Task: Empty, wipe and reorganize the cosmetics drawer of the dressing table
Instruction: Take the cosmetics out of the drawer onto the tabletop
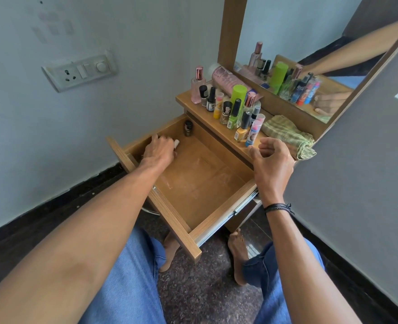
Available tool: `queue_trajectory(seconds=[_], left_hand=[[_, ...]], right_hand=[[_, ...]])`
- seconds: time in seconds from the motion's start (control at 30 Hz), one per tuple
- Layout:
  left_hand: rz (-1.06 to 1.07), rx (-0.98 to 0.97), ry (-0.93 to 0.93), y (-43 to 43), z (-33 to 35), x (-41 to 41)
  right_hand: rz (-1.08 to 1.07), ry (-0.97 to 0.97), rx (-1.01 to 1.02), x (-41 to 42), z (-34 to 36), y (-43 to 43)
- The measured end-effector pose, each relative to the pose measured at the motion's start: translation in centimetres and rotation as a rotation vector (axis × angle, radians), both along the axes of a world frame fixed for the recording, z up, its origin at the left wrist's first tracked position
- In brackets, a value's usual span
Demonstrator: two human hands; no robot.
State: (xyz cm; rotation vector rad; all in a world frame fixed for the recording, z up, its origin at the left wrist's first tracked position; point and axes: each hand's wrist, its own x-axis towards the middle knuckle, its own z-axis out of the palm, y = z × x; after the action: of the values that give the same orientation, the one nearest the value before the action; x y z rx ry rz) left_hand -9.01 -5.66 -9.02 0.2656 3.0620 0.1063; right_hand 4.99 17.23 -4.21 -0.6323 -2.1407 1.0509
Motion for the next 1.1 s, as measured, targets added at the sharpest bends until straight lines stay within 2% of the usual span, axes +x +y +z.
queue_trajectory(seconds=[0.27,0.4,0.53,0.67,0.77,0.87,0.97,1.1], left_hand=[[-0.025,0.02,0.009,0.4,0.2,0.9],[-0.022,0.128,0.083,0.7,0.9,1.4],[0.053,0.421,0.083,1.7,3.4,3.8],[0.119,0.894,-0.111,3.3,6.2,9.3],[0.141,1.191,-0.25,4.2,6.1,12.8],[0.161,1.287,-0.345,4.6,5.9,14.2],[0.158,1.31,-0.36,4.4,6.2,14.5],[0.162,1.324,-0.381,4.4,6.4,14.9]], right_hand=[[0.005,0.034,-0.009,0.1,-0.1,0.1],[0.051,0.079,-0.04,0.5,0.0,0.3],[0.121,0.108,-0.111,1.1,0.2,1.0],[0.238,0.106,-0.16,3.1,0.3,-0.4],[0.432,-0.022,-0.198,3.8,0.6,-1.5],[0.591,-0.141,-0.355,4.1,1.0,-2.0],[0.698,-0.155,-0.55,4.6,1.2,-2.5],[0.721,-0.17,-0.619,4.6,1.1,-2.2]])
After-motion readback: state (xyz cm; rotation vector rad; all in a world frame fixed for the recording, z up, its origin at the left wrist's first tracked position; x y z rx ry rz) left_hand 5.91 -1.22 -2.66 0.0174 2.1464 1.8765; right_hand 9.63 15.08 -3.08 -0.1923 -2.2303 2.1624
